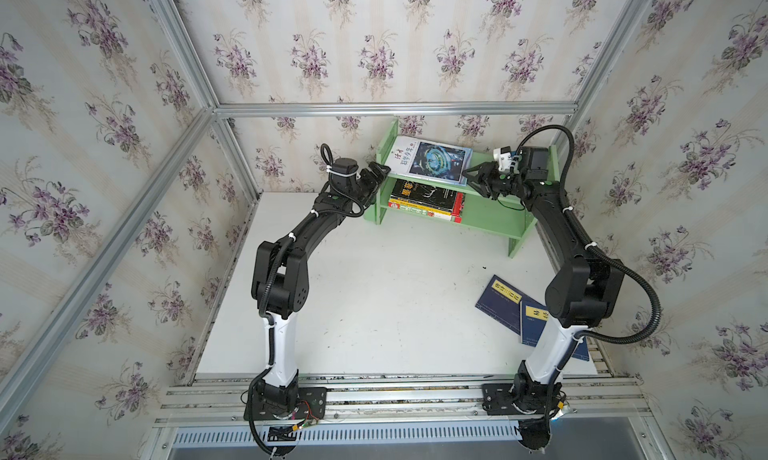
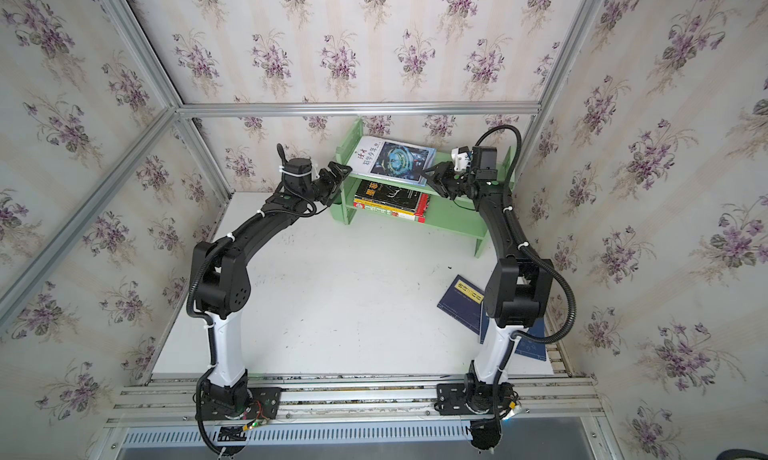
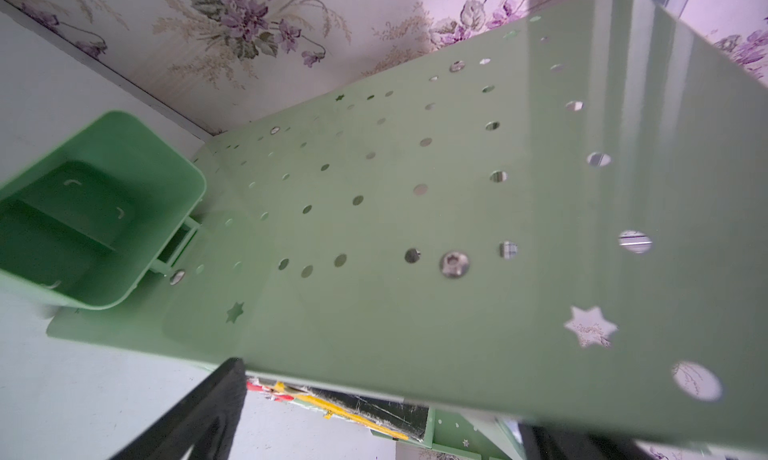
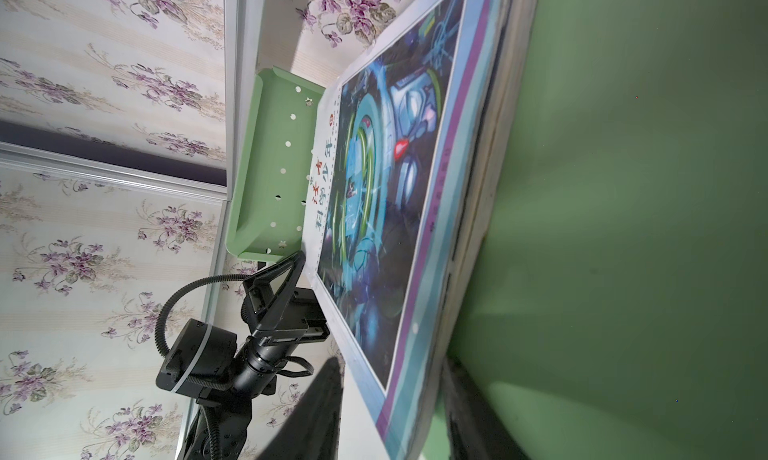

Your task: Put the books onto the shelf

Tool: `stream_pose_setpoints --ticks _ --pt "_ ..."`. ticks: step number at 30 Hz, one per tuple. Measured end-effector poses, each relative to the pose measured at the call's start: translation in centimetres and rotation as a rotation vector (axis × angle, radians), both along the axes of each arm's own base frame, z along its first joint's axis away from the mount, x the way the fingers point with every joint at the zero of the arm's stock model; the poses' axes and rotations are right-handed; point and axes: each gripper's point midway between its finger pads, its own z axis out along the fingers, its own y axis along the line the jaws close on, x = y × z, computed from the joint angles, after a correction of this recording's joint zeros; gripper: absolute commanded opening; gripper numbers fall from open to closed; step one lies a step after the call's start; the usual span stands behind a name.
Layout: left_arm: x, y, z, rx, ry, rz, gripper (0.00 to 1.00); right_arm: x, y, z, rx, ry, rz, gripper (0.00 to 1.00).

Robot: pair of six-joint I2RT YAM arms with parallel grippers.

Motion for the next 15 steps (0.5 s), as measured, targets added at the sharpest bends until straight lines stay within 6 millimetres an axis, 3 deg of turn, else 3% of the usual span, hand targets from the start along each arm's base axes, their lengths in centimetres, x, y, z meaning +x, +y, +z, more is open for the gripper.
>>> stream_pose_setpoints --ticks 9,15 --pt "0.0 -0.1 0.2 -0.005 0.008 -0.005 0.99 0.4 0.2 -0.1 -0.066 -0.006 -0.018 0.40" --pt "-0.2 -0.3 0.2 -0.009 0.012 -0.009 0.99 0.4 -0.9 -0.1 -0.145 0.003 -0.066 0.40"
